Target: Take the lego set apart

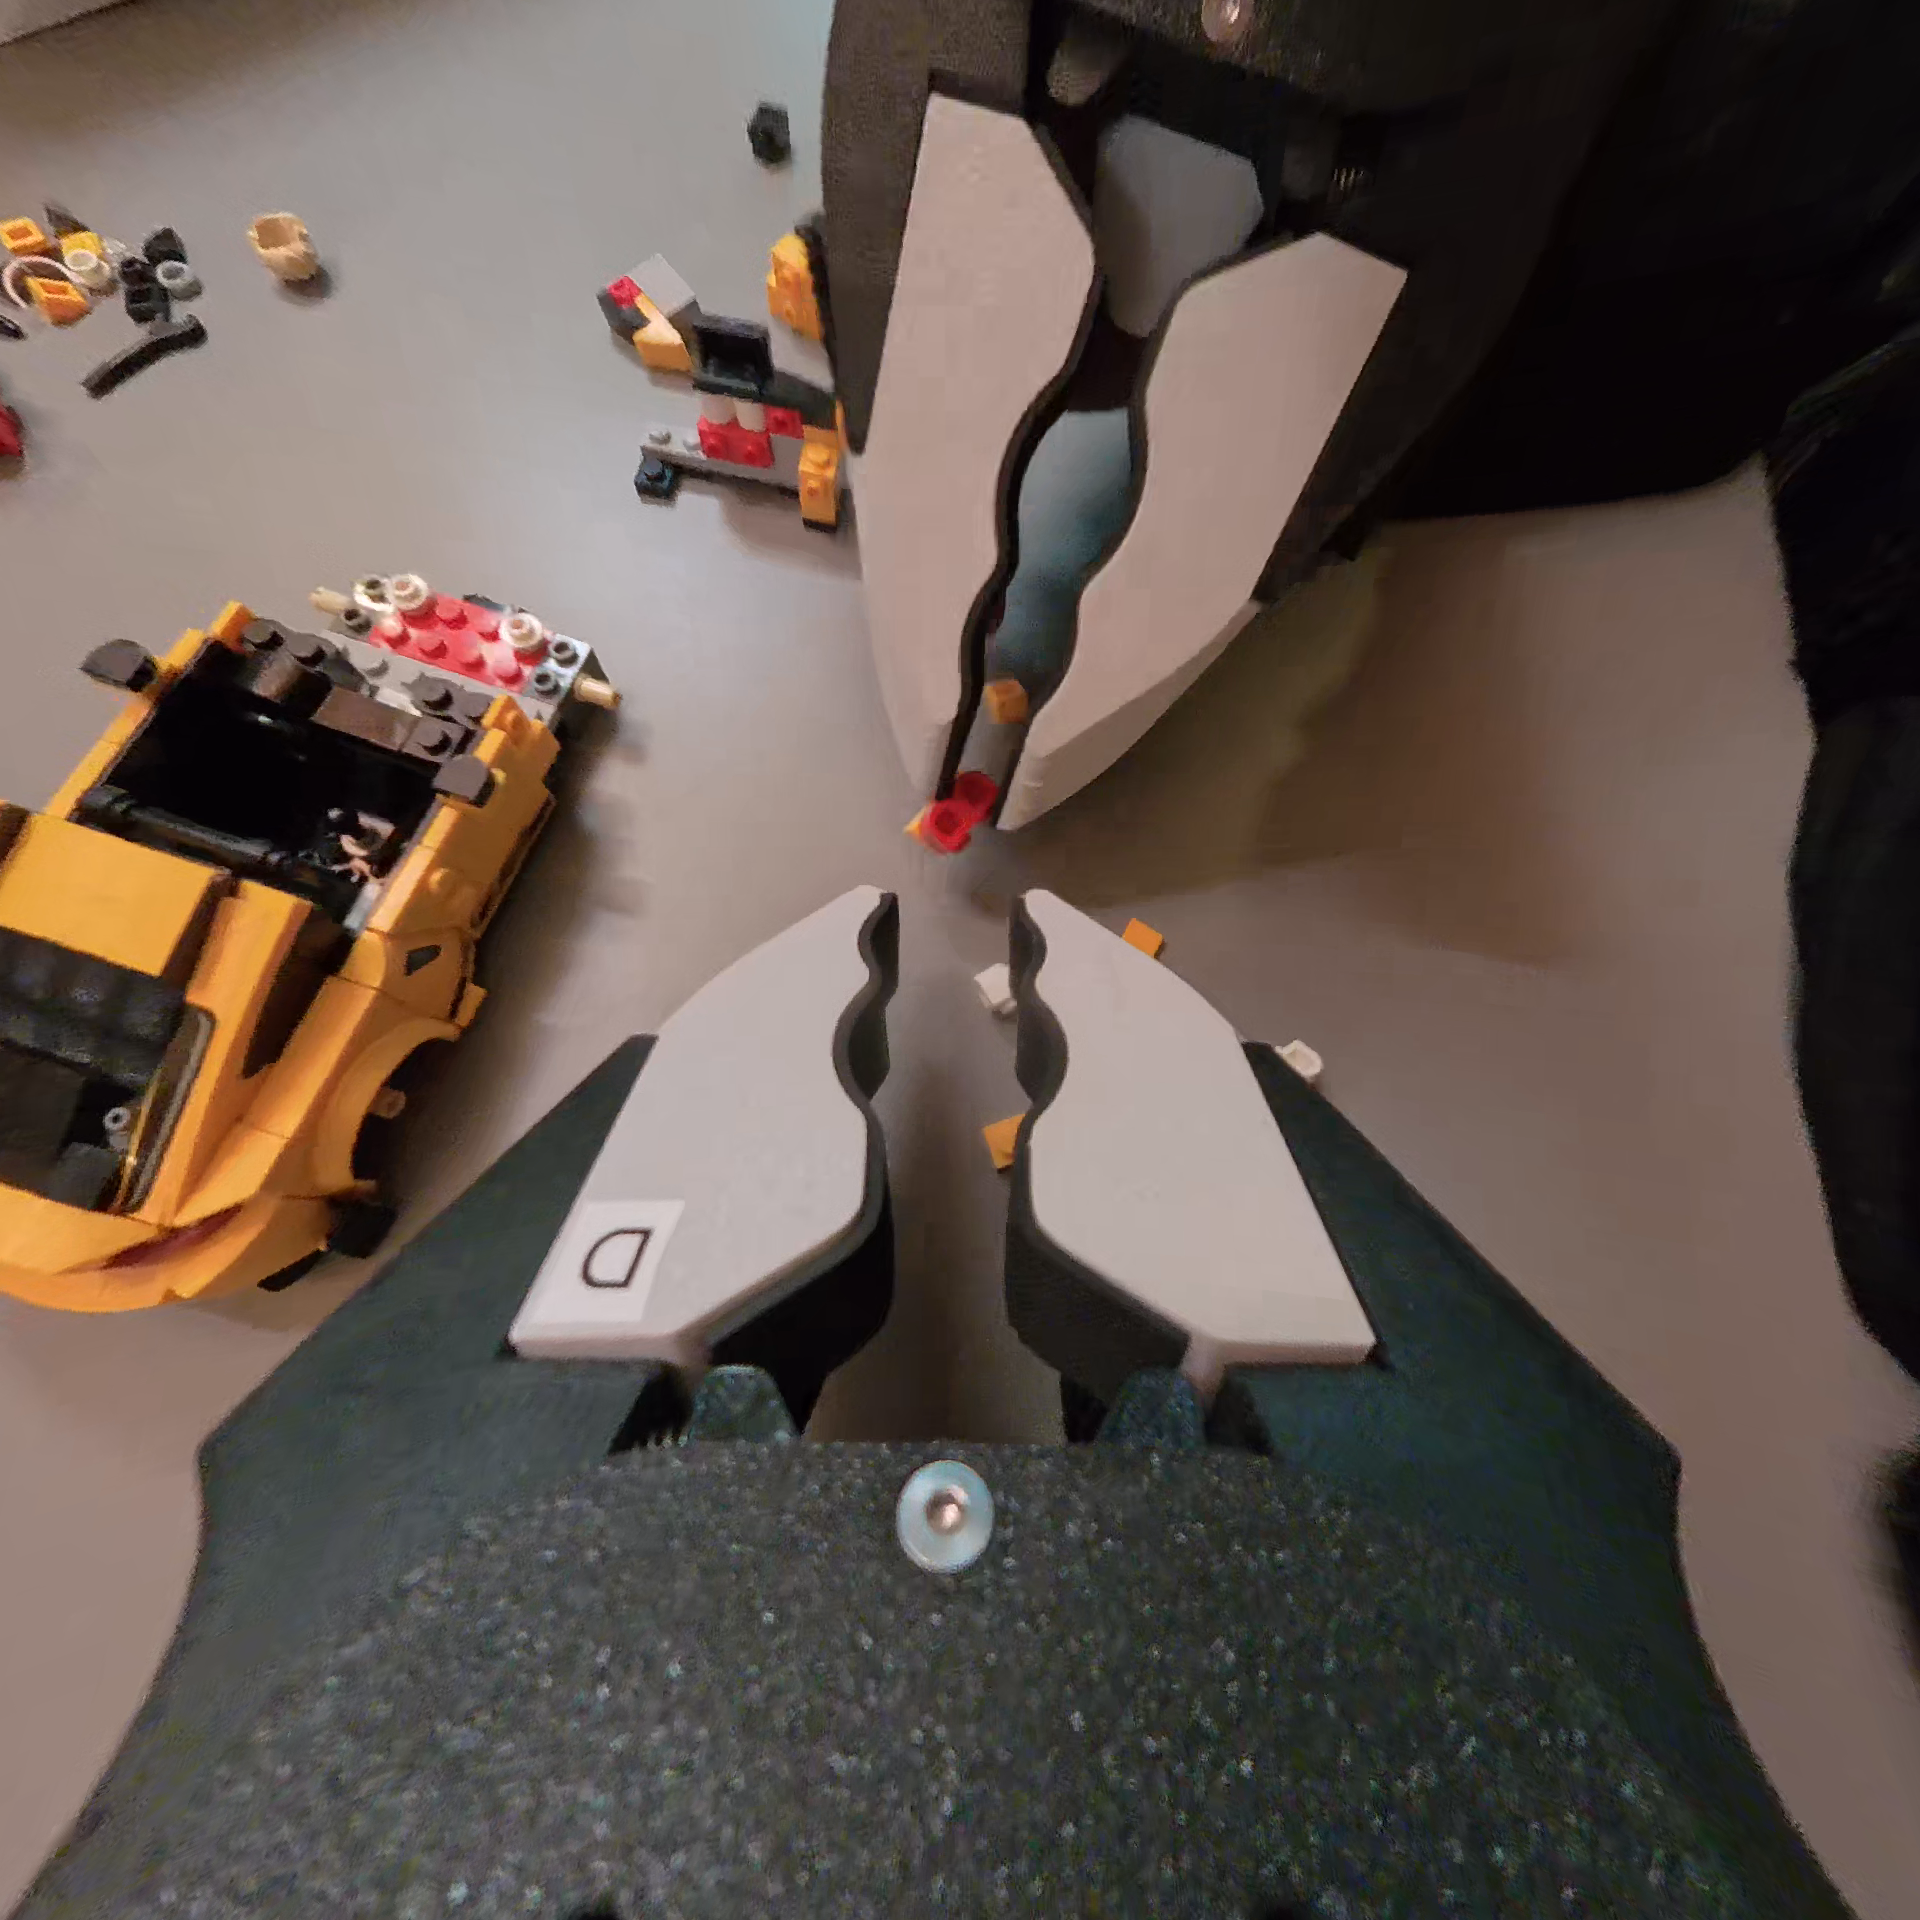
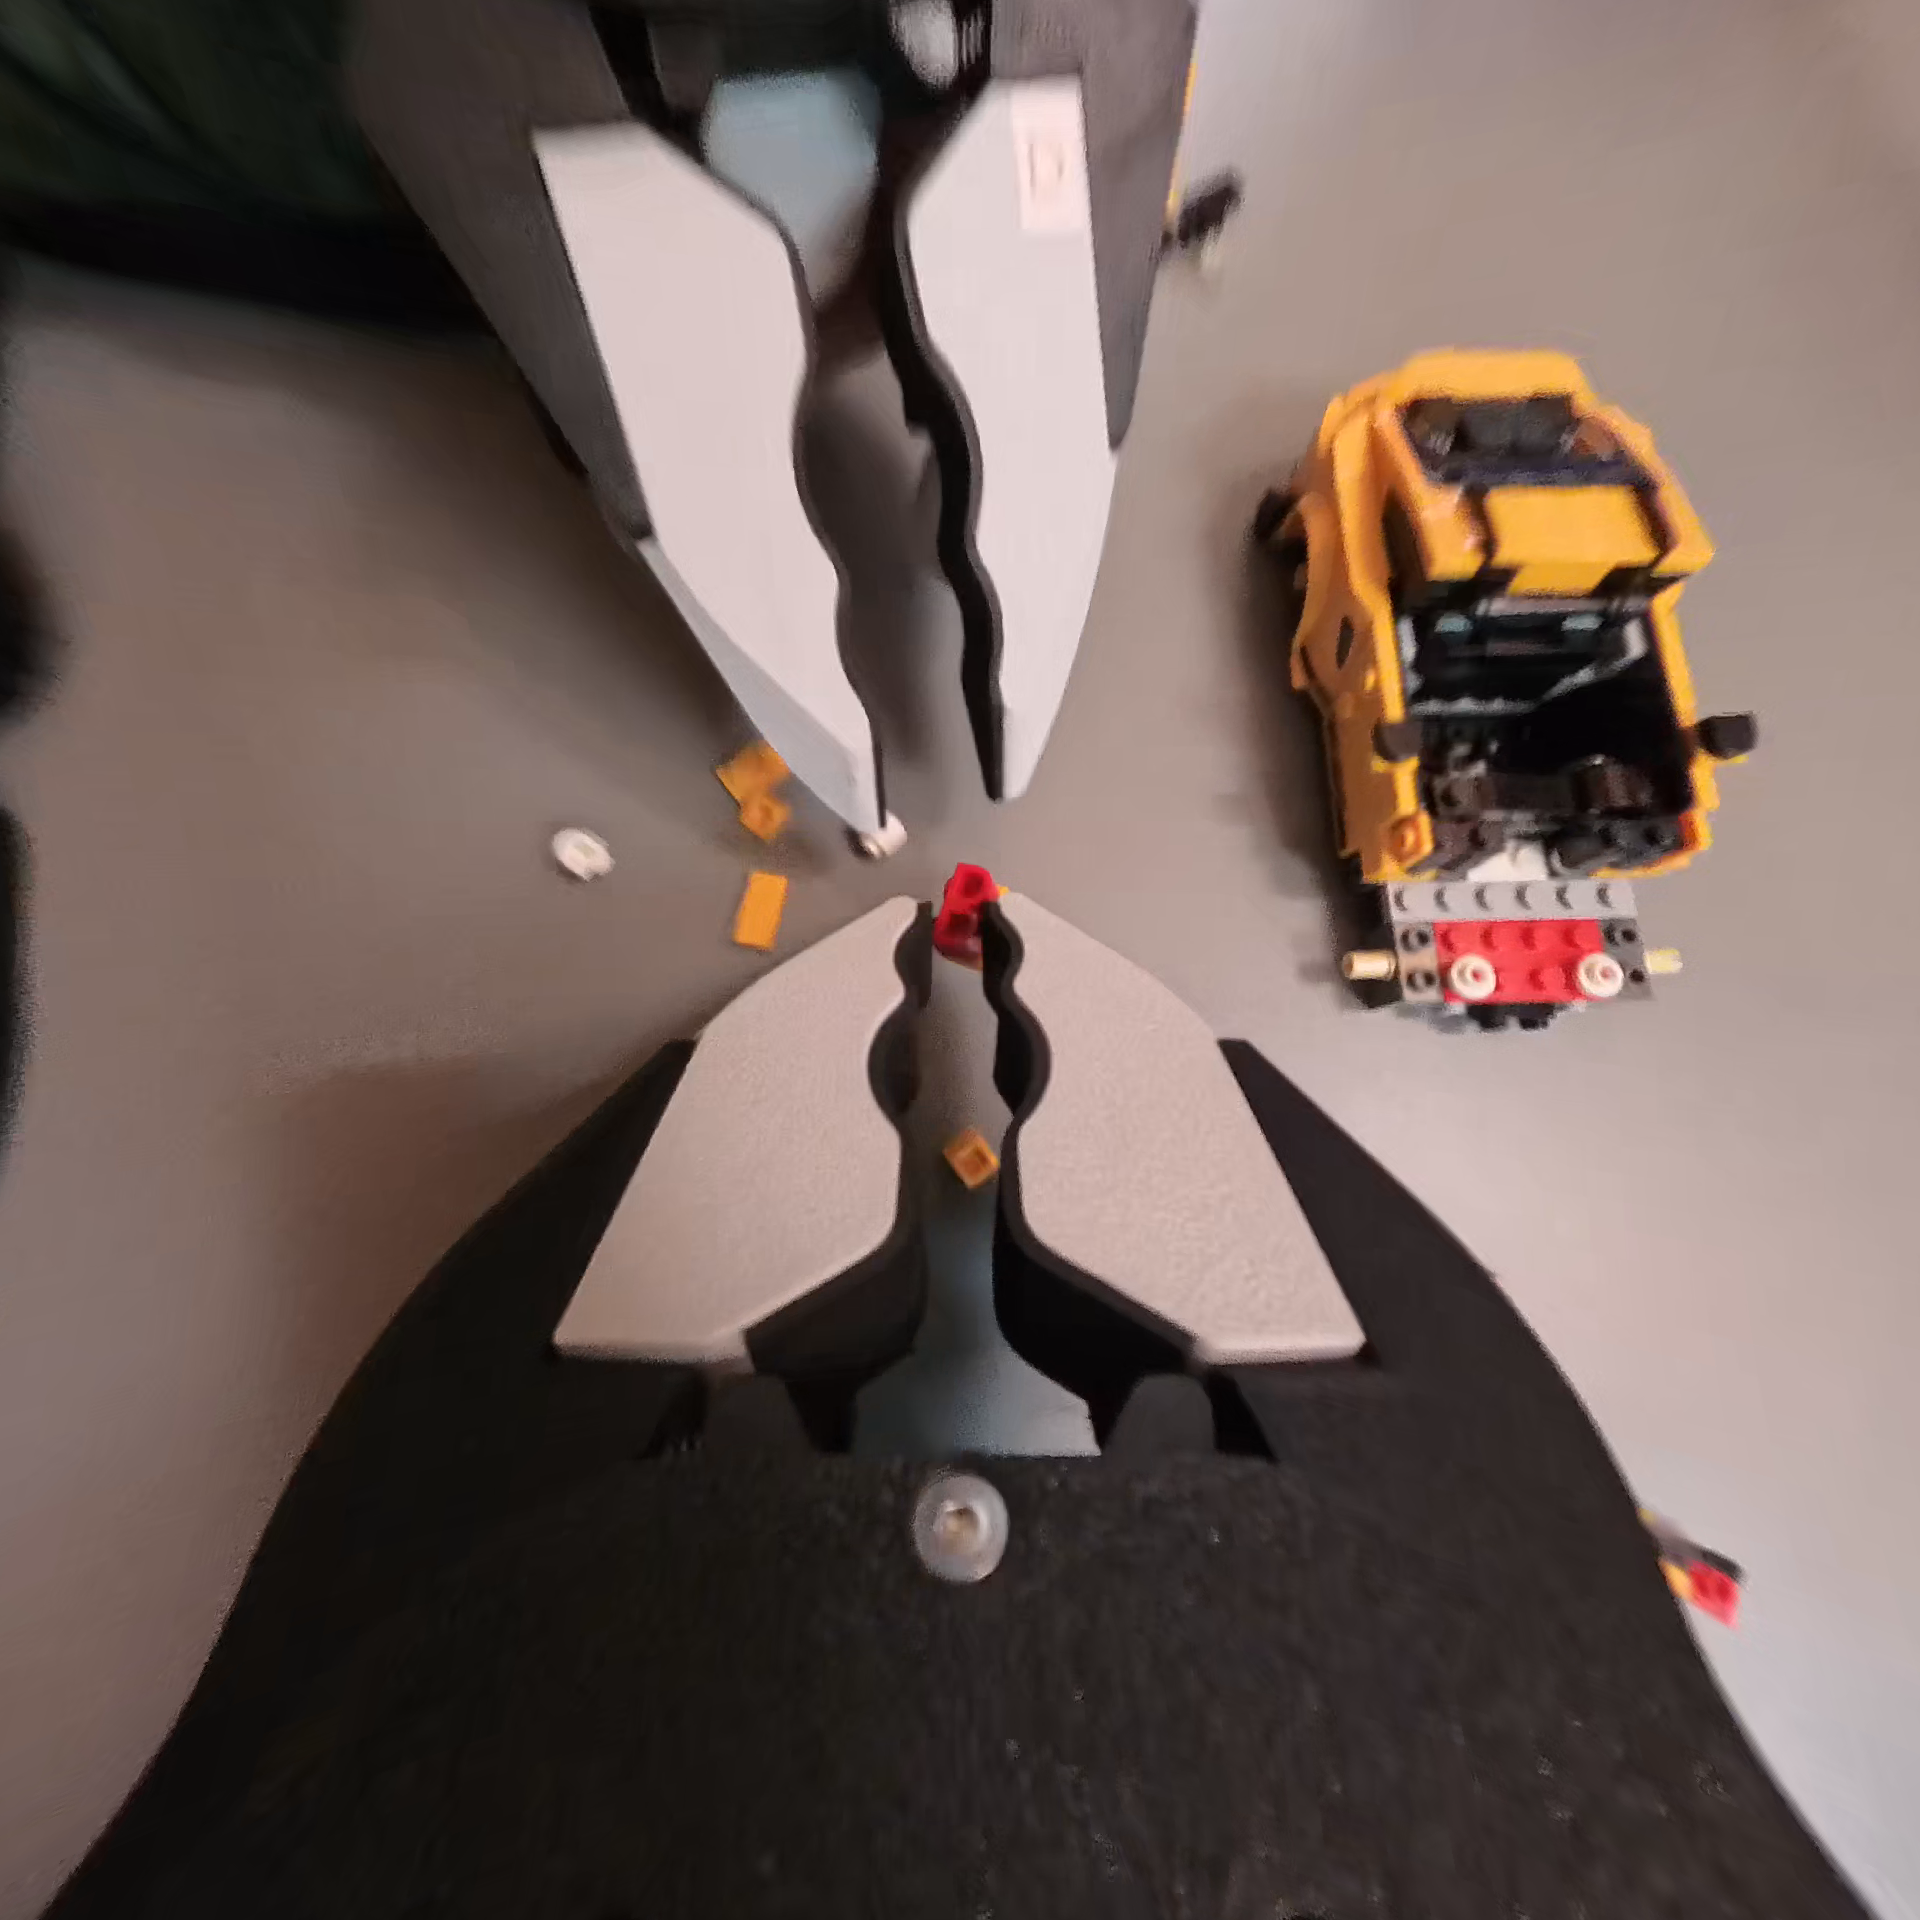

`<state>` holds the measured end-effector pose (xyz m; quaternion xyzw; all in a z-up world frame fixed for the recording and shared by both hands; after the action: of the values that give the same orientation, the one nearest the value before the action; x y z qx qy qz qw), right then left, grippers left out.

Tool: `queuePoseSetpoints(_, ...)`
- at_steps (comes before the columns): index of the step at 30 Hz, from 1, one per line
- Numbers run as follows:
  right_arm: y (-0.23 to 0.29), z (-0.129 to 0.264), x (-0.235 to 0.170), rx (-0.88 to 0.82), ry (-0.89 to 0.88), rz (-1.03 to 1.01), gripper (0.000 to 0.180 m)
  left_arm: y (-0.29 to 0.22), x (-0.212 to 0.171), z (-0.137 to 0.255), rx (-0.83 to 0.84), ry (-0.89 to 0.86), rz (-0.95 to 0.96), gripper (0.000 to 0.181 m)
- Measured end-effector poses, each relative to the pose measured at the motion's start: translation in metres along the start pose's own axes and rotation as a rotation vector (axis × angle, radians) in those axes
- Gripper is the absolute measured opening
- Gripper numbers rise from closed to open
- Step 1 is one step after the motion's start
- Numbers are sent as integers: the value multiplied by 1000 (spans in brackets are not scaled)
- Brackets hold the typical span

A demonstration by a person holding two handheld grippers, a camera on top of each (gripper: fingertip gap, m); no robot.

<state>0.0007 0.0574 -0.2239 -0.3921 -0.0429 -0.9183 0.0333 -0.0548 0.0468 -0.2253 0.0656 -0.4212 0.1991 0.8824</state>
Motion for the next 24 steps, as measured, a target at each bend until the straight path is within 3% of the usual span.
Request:
queuePoseSetpoints(1,1,6,7,34,-78,-27,9,1,3,2,-13,-32,25,21)
queuePoseSetpoints(6,3,38,36,180,-417,-123,8,0,26,16,-93,-225,120,25)
queuePoseSetpoints(10,11,51,49,295,-569,-155,8,-11,51,32,-174,-426,120,24)
queuePoseSetpoints(12,15,53,51,321,-590,-147,8,-17,54,36,-188,-450,84,10)
queuePoseSetpoints(21,17,47,47,255,-515,-81,18,-20,51,33,-146,-363,36,7)
queuePoseSetpoints(24,18,45,47,244,-511,-70,11,-23,47,29,-137,-325,13,7)
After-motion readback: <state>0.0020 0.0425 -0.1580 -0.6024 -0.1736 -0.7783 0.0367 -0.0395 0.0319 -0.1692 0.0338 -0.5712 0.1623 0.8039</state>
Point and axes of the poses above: each gripper's, where its closed fingertips meet, z back along the fingers, x out of its top, y = z × x across the jaws, the point moved 3 cm from there along z, back along the fingers, and after that the axes turned 5 degrees about x, right-handed, at the moved point
